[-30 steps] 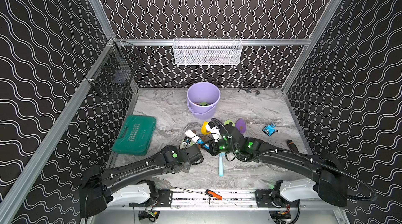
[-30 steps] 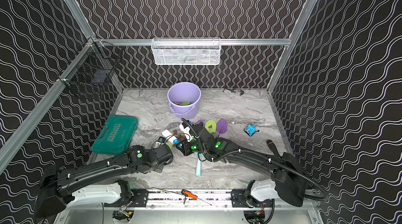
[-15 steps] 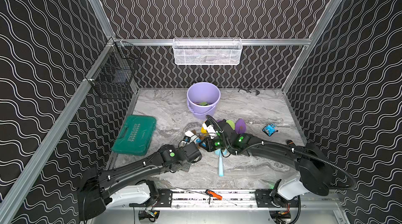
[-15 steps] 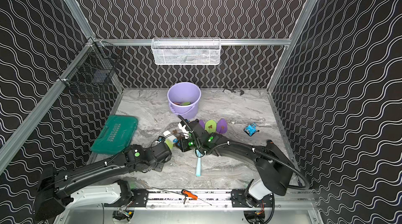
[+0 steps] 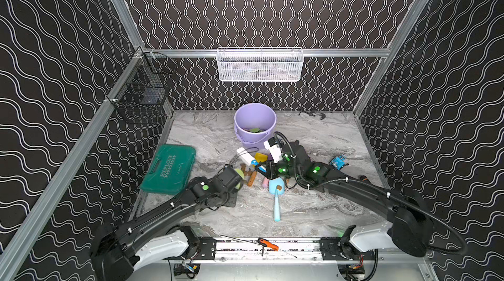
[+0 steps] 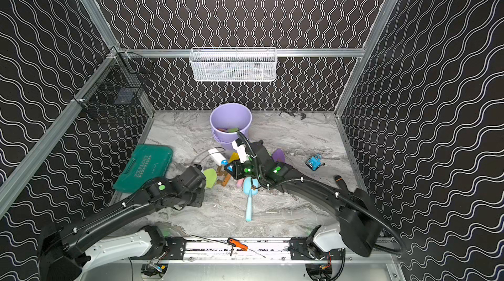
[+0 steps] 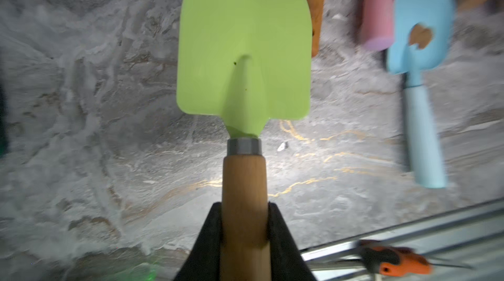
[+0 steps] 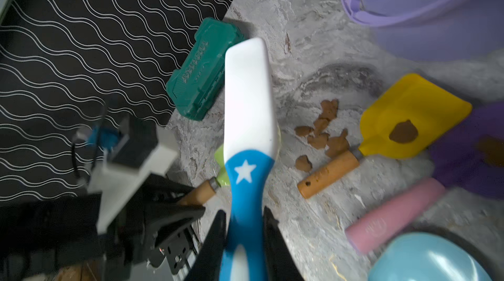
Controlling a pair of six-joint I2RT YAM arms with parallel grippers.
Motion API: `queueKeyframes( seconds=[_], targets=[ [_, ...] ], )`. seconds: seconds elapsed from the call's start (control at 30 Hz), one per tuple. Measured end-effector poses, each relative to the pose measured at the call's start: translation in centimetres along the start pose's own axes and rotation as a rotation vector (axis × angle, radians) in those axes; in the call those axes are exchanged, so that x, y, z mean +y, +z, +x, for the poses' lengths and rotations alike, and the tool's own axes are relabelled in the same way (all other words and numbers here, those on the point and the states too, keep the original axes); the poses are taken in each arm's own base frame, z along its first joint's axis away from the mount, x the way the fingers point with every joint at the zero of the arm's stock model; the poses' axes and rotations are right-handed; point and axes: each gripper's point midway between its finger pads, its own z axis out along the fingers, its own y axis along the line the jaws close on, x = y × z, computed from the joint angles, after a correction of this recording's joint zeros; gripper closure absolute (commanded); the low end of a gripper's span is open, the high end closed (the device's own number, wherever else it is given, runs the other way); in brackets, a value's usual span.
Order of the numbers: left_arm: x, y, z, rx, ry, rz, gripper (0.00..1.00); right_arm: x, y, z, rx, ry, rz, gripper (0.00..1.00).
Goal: Brush the soil off the hand trowel and place it into the bucket
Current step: Brush off the soil from the hand trowel.
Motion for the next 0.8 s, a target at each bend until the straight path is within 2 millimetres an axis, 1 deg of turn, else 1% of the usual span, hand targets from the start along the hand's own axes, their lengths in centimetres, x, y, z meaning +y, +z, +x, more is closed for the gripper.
queueKeyframes(
  seconds=[0.07,0.17,0.23,0.3,0.43,0.53,0.63,0.8],
  targets=[
    [-0.5,-0.1,-1.1,-0.007,-0.087,0.109,1.0,-0.5,-1.0,0.6,-0.009,0.03,0.002,1.0],
    [-1.3,-0.8,-2.9,-0.015,-0.21,0.3,1.0,-1.1,-3.0,0.7,-0.066,0.072,0.002,1.0],
    [-1.8,-1.9,-4.5,-0.032,-0.272,0.431,1.0,-1.5,-4.6,0.5,-0.13,0.097,-0.005,1.0],
    [-2.1,-3.2,-6.0,-0.049,-0.317,0.543,1.0,-1.9,-5.6,0.5,-0.173,0.123,-0.015,1.0],
    [-2.1,-5.9,-8.3,-0.076,-0.405,0.758,1.0,-2.2,-6.8,0.4,-0.231,0.171,-0.045,1.0],
    [-2.0,-6.4,-8.9,-0.064,-0.475,0.877,1.0,-2.0,-7.2,0.7,-0.257,0.202,-0.093,1.0],
    [-2.6,-6.5,-8.8,-0.032,-0.519,0.98,1.0,-1.6,-7.4,0.8,-0.273,0.231,-0.148,1.0],
    [-3.0,-7.1,-9.0,-0.03,-0.531,1.054,1.0,0.0,-7.1,0.1,-0.273,0.25,-0.251,1.0]
  ],
)
